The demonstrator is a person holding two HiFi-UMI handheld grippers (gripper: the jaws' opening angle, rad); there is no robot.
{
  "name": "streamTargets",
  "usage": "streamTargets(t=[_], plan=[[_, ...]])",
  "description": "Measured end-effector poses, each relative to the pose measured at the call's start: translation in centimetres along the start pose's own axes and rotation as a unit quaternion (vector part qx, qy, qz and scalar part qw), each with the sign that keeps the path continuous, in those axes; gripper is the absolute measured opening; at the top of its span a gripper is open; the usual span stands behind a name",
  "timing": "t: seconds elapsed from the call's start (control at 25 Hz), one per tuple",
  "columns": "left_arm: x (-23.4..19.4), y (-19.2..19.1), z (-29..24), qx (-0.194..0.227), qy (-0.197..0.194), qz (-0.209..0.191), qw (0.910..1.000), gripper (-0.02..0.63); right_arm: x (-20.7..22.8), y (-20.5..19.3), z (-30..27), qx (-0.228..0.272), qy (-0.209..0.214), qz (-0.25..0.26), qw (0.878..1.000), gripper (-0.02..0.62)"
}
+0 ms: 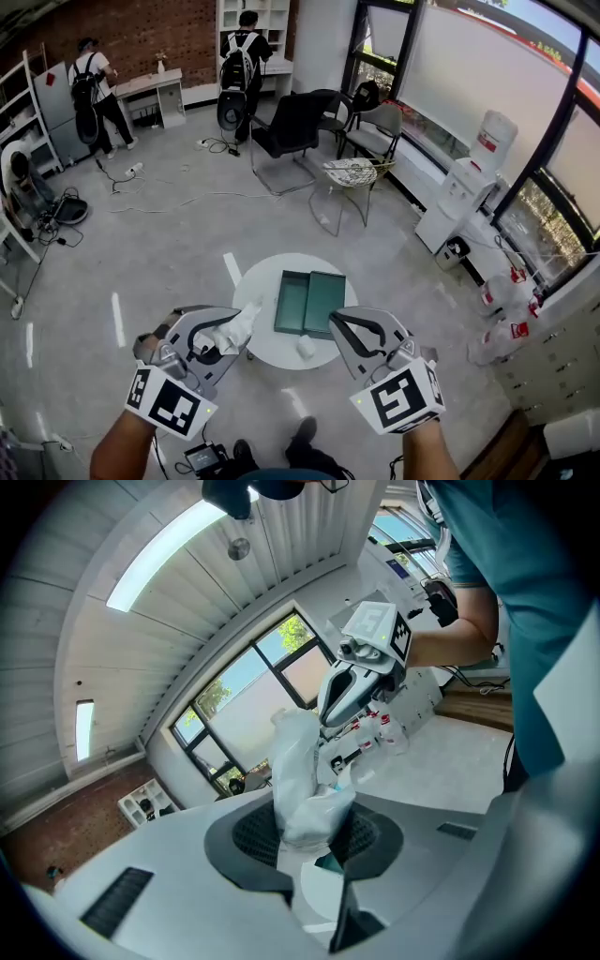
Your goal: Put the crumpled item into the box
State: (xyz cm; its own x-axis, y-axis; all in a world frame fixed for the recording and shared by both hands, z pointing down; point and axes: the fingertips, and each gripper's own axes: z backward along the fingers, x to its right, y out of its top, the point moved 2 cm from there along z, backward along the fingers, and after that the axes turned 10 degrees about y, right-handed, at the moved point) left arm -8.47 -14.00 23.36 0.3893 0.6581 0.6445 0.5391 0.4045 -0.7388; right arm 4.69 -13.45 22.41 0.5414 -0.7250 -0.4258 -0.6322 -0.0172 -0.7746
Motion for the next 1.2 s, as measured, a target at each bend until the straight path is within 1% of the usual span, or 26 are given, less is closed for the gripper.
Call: streamTargets(t=[0.28,0.4,0.52,0.64,0.8,1.0,1.2], plan=[[0.8,-0.1,-6.3,-0.039,0.020,0.008,0.9990,0.117,5.2,-4.2,-1.5,0.018,0.039,0.012,0.999,0.038],[1.2,0.0,-8.2,-0.053,0.024,0.013,0.9982,0.117,6.6,-5.6,-1.9,0.025,0.053,0.014,0.998,0.038],[1.7,-0.6,-9.8,-0.063,0.021,0.017,0.9977,0.117,7.8,-6.8,-2.5,0.028,0.058,0.008,0.998,0.038],[2.0,-1.4,-11.6,-0.067,0.009,0.021,0.9975,0.117,8.6,-8.4,-3.4,0.024,0.059,-0.007,0.998,0.038],[2.4,-3.4,-14.8,-0.062,-0.009,0.030,0.9975,0.117,9.7,-11.0,-5.0,0.005,0.059,-0.021,0.998,0.038],[2.4,-7.3,-19.2,-0.052,-0.042,0.048,0.9966,0.117,11.3,-13.9,-7.8,-0.025,0.048,-0.048,0.997,0.038],[2.4,-11.2,-22.9,-0.052,-0.075,0.069,0.9935,0.117,12.3,-16.5,-11.1,-0.052,0.048,-0.072,0.995,0.038]])
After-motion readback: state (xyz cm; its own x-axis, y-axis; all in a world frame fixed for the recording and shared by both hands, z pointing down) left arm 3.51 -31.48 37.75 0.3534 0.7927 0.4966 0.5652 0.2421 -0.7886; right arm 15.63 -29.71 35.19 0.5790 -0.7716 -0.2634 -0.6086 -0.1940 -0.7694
